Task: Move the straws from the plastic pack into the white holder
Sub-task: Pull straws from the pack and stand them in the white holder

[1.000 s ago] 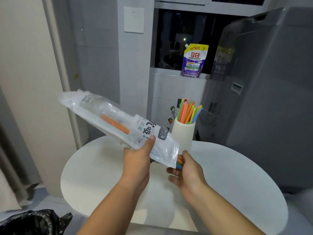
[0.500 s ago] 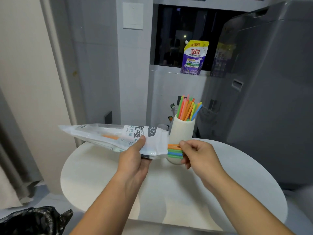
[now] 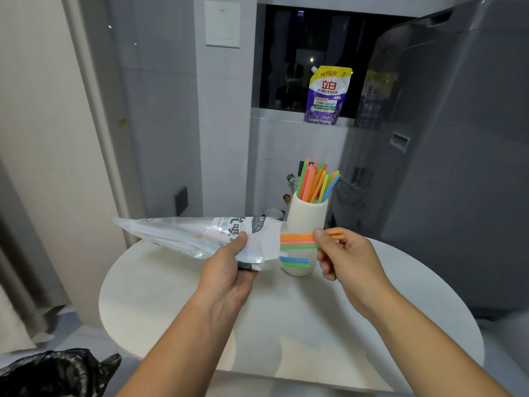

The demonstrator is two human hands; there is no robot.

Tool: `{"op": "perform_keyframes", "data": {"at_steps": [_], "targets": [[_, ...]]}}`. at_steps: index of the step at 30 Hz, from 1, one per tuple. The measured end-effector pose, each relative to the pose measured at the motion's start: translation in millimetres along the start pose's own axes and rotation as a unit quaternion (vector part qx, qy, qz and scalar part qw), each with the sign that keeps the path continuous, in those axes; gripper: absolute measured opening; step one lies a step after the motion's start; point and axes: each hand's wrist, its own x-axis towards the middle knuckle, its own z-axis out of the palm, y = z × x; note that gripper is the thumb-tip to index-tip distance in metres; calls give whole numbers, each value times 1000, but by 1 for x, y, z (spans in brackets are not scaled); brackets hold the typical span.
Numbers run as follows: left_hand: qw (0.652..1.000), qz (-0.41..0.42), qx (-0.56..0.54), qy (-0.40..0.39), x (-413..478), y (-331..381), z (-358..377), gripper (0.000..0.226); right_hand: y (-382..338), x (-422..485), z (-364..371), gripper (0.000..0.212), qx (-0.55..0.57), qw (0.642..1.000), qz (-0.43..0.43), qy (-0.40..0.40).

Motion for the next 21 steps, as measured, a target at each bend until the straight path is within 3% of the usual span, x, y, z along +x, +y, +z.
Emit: {"op": "perform_keyframes", "data": {"at_steps": [4,9,14,21], "targets": [[1000,-4,-2,4,0,0,0,22,1,2,1,23,20,1000,0,10],[999,-19,-25,6,-7,-3,7,20,2,1,14,18,191,981,29,1],[999,-11,-39,11,-11,-6,9,32,5,3,27,13,181,983,13,7],[999,-28,-43,14,-12,-6,7,22,6,9,29,20,179,983,-4,36]]}}
